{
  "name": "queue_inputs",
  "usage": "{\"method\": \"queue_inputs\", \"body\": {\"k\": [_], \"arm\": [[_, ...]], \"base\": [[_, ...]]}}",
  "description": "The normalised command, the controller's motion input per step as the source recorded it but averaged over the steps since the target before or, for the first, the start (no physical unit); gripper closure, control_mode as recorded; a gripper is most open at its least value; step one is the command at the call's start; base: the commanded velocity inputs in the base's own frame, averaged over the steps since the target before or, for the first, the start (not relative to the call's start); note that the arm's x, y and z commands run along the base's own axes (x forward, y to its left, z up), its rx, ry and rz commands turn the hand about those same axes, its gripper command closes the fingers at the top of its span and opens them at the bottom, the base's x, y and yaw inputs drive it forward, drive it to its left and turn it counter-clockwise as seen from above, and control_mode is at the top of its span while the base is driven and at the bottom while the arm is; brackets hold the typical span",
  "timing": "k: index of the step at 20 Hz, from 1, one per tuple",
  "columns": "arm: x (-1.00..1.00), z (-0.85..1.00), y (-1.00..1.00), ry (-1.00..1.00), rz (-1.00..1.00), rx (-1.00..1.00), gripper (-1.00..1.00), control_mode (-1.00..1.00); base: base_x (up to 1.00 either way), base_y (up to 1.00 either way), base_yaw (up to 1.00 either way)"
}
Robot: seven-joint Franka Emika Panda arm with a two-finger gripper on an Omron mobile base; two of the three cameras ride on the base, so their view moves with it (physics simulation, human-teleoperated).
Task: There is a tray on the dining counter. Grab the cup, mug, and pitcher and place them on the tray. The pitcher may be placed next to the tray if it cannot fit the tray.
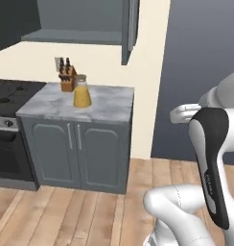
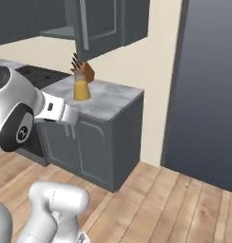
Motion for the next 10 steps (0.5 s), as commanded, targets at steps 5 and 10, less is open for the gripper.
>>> {"method": "queue_inputs", "body": {"k": [5, 10], "arm": [[0.0, 0.0, 0.0, 0.0, 0.0, 0.0, -1.0, 1.0], [0.0, 0.0, 0.0, 0.0, 0.0, 0.0, -1.0, 1.0]], "base": [[0.0, 0.96, -0.39], [-0.03, 1.0, -0.29]]}}
